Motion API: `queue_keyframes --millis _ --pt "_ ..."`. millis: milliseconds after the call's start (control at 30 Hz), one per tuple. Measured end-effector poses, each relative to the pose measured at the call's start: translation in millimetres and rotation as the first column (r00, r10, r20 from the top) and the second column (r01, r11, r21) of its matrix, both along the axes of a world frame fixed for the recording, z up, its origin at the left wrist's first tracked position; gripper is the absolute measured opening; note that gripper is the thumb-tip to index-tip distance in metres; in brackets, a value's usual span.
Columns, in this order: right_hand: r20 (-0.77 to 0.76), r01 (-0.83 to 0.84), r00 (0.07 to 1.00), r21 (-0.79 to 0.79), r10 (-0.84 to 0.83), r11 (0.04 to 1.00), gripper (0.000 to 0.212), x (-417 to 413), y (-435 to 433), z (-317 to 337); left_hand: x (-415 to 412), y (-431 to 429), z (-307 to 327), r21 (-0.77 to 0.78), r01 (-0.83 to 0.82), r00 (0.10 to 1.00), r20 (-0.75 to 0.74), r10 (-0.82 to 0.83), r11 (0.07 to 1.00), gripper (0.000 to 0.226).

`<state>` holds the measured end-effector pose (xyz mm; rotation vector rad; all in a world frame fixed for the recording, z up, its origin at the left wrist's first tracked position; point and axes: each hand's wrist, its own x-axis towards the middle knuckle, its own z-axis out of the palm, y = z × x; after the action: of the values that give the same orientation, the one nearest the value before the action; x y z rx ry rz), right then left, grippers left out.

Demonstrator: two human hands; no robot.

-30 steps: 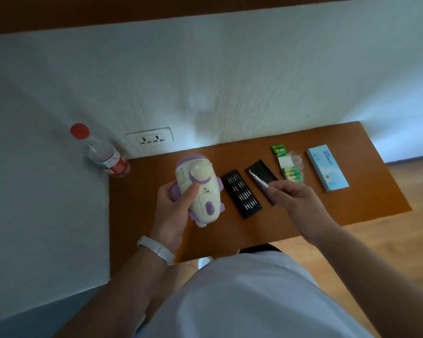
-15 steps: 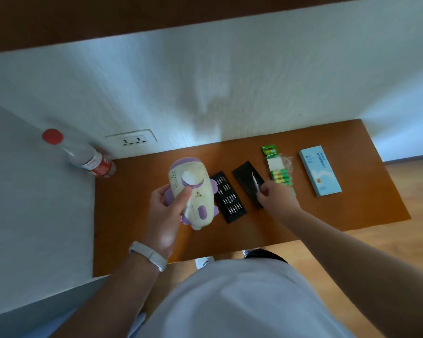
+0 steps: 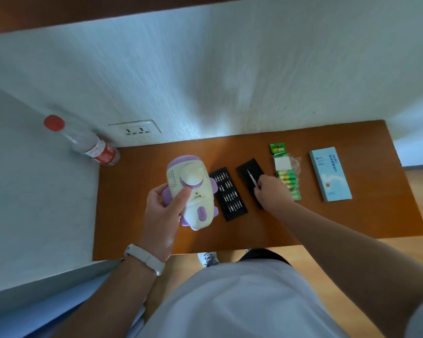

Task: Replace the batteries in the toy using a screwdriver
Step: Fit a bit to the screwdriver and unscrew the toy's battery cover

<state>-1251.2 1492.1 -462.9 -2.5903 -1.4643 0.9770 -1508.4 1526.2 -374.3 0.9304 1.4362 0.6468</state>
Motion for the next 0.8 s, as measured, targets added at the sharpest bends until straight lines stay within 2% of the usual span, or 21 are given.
queue_keyframes --millis 67,233,367,533,633,700,800 --pt "-0.007 0.002 1.0 0.004 -0.002 1.0 0.02 0.7 1.0 1.3 0.2 -0.9 0.6 -0.001 -0.01 1.0 0.006 0.01 1.0 0.086" --pt "-0.029 0.008 1.0 0.055 -0.007 0.998 0.022 3.5 -0.2 20.0 1.3 0.8 8.0 0.019 -0.003 1.0 0.011 0.003 1.0 0.081" --pt "-0.047 -0.052 0.997 0.143 0.06 0.988 0.018 4.9 -5.3 55.6 7.1 4.6 24.9 0.053 -0.002 0.999 0.037 0.0 0.999 0.073" --pt "-0.241 -0.023 0.965 0.3 0.099 0.954 0.011 -10.3 -8.5 127.3 8.5 6.5 52.3 0.14 -0.02 0.997 0.082 0.008 0.99 0.068" --pt "-0.446 0.073 0.89 0.342 0.094 0.937 0.007 -29.9 -3.8 160.4 5.0 3.2 67.3 0.196 -0.041 0.997 0.067 0.029 0.98 0.066" --pt "-0.522 0.064 0.839 0.378 0.155 0.924 0.017 -42.7 0.5 177.5 2.3 0.7 76.9 0.238 -0.06 0.997 0.059 0.048 0.969 0.066" --pt "-0.619 0.018 0.747 0.383 0.242 0.924 0.05 -59.2 6.7 198.1 -1.4 -3.3 89.3 0.302 -0.097 0.994 0.069 0.08 0.948 0.066"
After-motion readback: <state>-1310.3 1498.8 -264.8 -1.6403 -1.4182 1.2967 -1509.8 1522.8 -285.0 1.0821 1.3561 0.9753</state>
